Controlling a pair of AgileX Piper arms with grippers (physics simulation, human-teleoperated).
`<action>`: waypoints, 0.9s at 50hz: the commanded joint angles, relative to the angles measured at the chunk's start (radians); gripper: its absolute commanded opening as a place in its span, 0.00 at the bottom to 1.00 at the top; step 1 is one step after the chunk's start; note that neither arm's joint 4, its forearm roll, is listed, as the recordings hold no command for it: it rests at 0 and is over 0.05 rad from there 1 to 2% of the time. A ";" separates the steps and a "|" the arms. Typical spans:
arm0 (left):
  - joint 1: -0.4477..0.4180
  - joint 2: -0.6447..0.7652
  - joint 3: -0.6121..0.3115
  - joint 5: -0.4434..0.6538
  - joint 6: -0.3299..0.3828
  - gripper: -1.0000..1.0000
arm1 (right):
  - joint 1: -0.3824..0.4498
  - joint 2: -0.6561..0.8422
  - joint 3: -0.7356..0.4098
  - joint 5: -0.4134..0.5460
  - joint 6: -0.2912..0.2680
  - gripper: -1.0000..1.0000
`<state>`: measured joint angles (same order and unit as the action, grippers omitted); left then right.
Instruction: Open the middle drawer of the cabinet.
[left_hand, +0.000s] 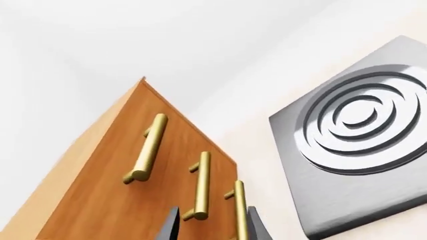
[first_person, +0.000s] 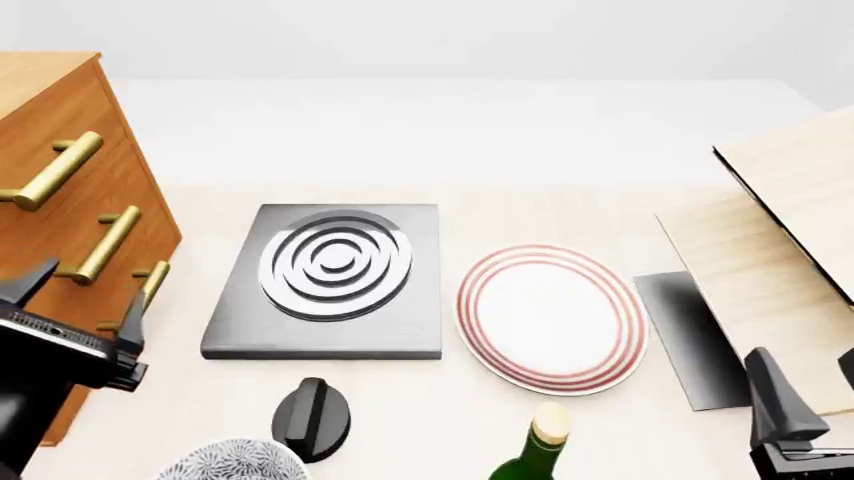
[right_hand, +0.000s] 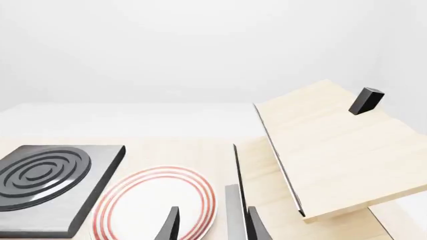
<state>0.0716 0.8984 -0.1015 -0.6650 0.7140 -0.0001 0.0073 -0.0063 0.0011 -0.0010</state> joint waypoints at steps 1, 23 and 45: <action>0.020 0.204 0.041 -0.211 0.032 1.00 | 0.000 0.005 -0.005 -0.001 0.000 1.00; 0.097 0.394 -0.007 -0.370 0.100 1.00 | 0.000 0.006 -0.005 -0.001 0.000 1.00; 0.159 0.563 -0.079 -0.461 0.137 1.00 | 0.000 0.005 -0.005 -0.001 0.000 1.00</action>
<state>0.2055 1.3685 -0.1462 -1.0747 0.8269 0.0002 0.0128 -0.0112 0.0004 -0.0010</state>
